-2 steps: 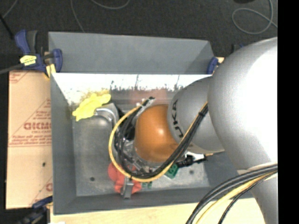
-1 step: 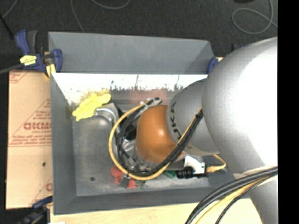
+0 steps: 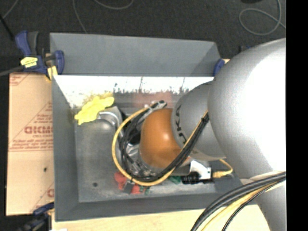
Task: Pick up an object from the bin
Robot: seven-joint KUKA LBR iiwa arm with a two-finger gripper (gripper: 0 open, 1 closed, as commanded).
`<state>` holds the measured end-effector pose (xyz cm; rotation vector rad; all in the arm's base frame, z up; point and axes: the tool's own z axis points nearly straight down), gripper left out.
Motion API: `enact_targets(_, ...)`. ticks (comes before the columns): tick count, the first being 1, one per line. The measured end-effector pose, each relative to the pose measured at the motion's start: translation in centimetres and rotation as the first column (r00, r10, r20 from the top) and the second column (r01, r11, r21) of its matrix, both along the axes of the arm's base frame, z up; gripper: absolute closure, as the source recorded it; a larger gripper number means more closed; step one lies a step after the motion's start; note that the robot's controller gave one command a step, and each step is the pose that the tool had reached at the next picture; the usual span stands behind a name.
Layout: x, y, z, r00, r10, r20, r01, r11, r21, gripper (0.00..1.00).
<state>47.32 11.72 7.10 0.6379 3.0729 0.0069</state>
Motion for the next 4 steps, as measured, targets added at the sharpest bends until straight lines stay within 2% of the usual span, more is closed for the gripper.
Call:
enact_targets(2,-0.1,-0.1,1.4,1.0,-0.001,-0.004,0.001,1.0,-0.001,1.0)
enact_targets(4,-0.2,-0.2,5.1,1.0,-0.001,-0.009,0.001,1.0,-0.002,1.0)
